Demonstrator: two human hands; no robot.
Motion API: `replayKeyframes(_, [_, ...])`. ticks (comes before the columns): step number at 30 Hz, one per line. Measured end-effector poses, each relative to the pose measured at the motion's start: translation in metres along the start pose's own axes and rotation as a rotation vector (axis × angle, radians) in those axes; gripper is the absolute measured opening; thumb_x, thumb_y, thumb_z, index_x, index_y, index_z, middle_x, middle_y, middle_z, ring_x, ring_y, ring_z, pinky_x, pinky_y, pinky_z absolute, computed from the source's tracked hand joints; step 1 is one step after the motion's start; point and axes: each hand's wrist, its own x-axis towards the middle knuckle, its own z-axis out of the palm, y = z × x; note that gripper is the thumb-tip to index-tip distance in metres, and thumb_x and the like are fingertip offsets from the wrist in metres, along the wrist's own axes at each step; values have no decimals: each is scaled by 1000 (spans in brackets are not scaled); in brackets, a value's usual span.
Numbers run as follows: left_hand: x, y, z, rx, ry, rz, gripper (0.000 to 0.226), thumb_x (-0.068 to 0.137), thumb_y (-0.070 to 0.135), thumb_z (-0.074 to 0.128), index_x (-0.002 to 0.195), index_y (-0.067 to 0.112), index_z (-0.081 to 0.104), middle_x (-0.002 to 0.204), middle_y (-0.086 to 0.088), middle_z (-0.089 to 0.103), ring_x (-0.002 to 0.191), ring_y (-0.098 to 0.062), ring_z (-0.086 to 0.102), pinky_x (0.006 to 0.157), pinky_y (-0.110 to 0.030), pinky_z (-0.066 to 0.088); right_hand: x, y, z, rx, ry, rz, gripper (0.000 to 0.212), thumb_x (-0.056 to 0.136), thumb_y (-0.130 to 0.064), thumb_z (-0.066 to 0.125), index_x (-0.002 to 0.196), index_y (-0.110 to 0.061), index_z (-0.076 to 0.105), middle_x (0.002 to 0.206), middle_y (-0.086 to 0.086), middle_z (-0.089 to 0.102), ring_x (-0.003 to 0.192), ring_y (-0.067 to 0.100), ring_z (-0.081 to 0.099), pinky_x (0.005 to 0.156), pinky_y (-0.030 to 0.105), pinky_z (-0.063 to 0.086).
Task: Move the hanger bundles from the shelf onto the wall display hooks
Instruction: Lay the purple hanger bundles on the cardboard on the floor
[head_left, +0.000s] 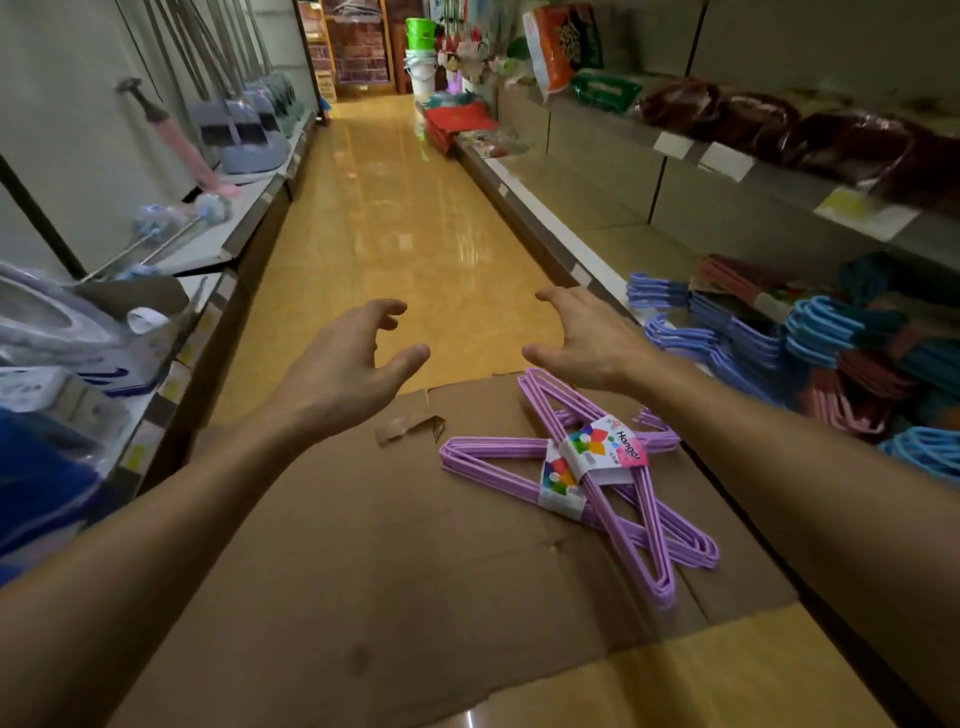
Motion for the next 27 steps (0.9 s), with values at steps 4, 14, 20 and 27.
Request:
replayKeyframes(4, [-3, -15, 31, 10, -16, 15, 63, 92, 53, 58, 146, 28, 39, 141, 0, 53, 105, -10, 52, 83, -33, 53, -14, 16, 33, -29, -28, 15, 74, 91, -53, 60, 152, -29, 26, 156, 2, 34, 132, 24, 47, 105, 54, 43])
replayKeyframes(14, [-3, -40, 98, -88, -90, 14, 62, 90, 58, 56, 144, 33, 39, 138, 5, 54, 100, -6, 52, 67, -22, 46, -27, 70, 81, -18, -43, 173, 55, 94, -37, 59, 143, -18, 43, 144, 7, 48, 126, 24, 50, 100, 44, 47])
replayKeyframes(20, [-2, -30, 116, -326, -57, -64, 50, 92, 50, 59, 138, 34, 46, 114, 18, 56, 88, 4, 57, 64, -19, 47, -44, 119, 110, 22, -72, 391, 46, 93, -32, 60, 133, -13, 49, 134, 10, 54, 113, 26, 58, 92, 46, 51])
replayKeyframes(27, [0, -7, 146, -528, -130, -109, 38, 95, 45, 57, 131, 34, 51, 110, 18, 61, 96, -8, 65, 85, -40, 58, -58, 155, 141, 29, -136, 597, 52, 90, -36, 66, 130, -8, 48, 130, 14, 58, 112, 31, 60, 91, 48, 53])
